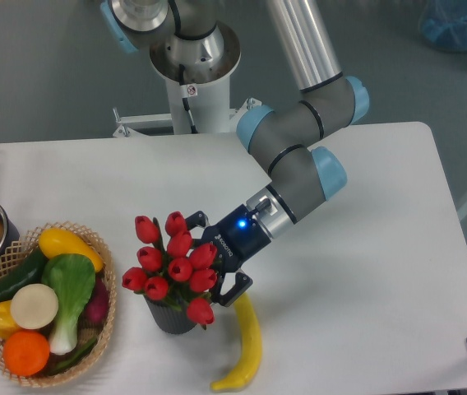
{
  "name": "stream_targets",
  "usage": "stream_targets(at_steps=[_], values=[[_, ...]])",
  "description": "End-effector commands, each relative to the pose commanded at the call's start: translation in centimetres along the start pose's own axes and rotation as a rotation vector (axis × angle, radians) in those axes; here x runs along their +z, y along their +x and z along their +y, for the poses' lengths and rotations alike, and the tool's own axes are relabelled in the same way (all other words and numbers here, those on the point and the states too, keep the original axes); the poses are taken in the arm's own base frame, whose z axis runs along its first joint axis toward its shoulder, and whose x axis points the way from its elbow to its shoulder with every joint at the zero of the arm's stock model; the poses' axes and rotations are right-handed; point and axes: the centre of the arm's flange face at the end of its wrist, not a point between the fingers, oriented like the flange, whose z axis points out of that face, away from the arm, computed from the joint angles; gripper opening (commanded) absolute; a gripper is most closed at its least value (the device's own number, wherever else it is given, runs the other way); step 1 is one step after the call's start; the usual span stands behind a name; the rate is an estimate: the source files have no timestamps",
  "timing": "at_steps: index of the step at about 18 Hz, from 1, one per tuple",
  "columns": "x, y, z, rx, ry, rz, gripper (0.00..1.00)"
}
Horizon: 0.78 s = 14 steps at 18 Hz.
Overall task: Pick up the flowers from the vase
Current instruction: 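Close the gripper on the tulip stems and adjust the grip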
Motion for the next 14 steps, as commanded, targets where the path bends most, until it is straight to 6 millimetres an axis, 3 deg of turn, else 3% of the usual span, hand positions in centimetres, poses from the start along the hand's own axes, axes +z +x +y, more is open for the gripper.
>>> stream_targets(at_steps=[10,14], values=[[1.04,1.09,0.02,-0.012,0.002,0.020,1.00],[0.99,1.08,-0.16,-0.015,0.005,0.019,0.83]])
